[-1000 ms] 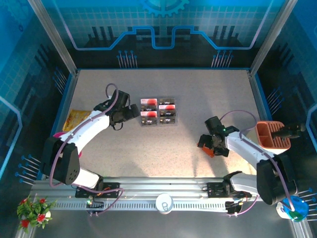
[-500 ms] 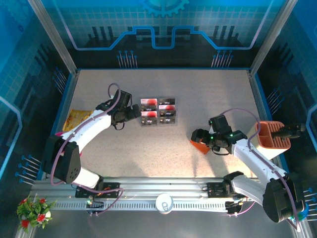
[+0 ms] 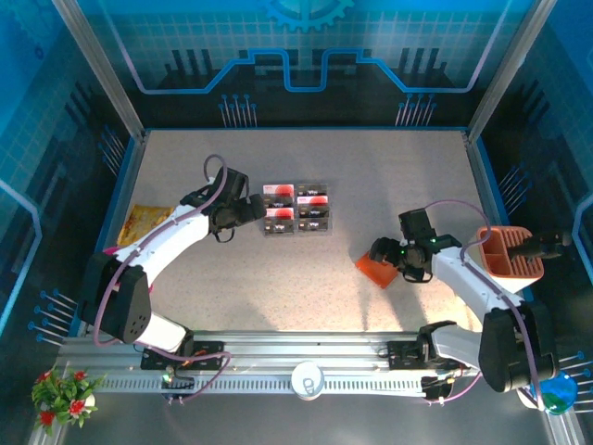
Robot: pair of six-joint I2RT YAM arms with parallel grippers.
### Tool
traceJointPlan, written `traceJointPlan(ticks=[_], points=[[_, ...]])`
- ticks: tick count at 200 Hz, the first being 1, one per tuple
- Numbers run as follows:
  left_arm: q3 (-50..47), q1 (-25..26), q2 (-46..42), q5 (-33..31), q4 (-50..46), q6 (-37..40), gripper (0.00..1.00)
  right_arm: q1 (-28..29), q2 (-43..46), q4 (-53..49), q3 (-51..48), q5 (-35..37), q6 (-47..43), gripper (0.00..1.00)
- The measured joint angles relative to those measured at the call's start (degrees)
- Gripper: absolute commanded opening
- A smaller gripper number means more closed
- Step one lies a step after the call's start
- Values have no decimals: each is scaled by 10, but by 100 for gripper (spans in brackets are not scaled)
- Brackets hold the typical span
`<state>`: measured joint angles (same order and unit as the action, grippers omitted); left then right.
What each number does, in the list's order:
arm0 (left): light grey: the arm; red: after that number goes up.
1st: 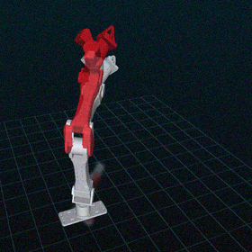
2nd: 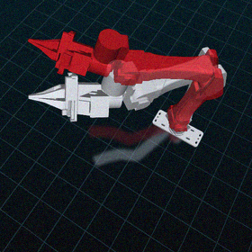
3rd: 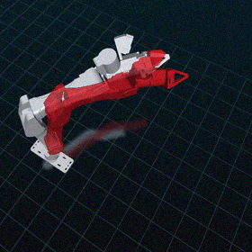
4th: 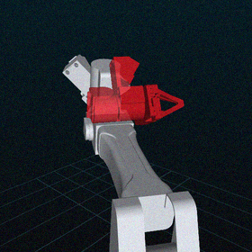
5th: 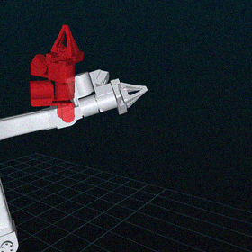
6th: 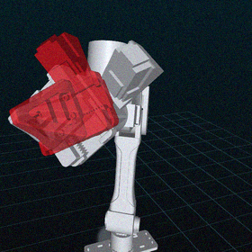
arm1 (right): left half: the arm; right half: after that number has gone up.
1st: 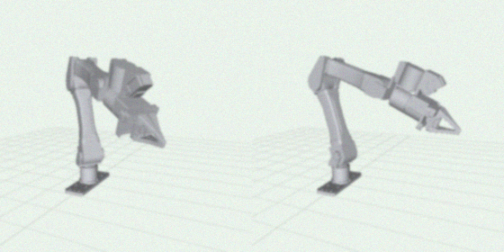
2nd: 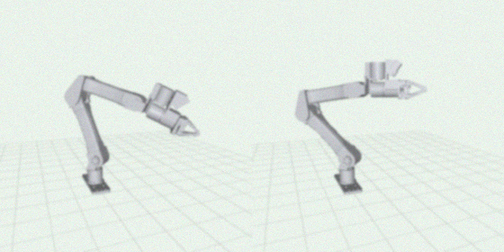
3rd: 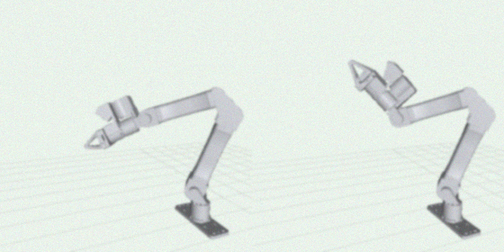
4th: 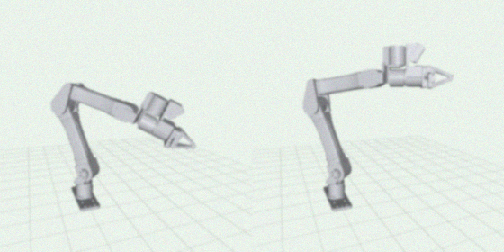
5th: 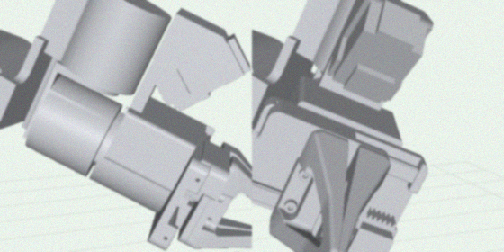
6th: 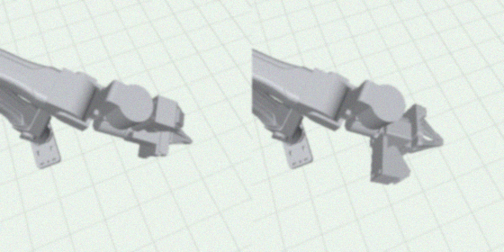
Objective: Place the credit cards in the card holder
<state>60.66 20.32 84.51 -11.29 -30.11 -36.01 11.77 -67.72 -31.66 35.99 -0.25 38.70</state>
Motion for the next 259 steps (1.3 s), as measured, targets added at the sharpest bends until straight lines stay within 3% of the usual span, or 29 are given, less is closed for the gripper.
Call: traceJointPlan(ticks=[65, 109, 147, 259], points=[[0, 6, 0, 0, 0, 0, 99, 0, -28, 47, -14, -102, -11, 76], [0, 9, 0, -1, 0, 0, 99, 31, 0, 65, -24, -164, 0, 72], [0, 14, 0, -4, -1, 0, 99, 31, 23, 57, -27, -162, -2, 67], [11, 24, -9, -4, -11, 0, 99, 14, -19, 104, -64, -180, 11, 38]])
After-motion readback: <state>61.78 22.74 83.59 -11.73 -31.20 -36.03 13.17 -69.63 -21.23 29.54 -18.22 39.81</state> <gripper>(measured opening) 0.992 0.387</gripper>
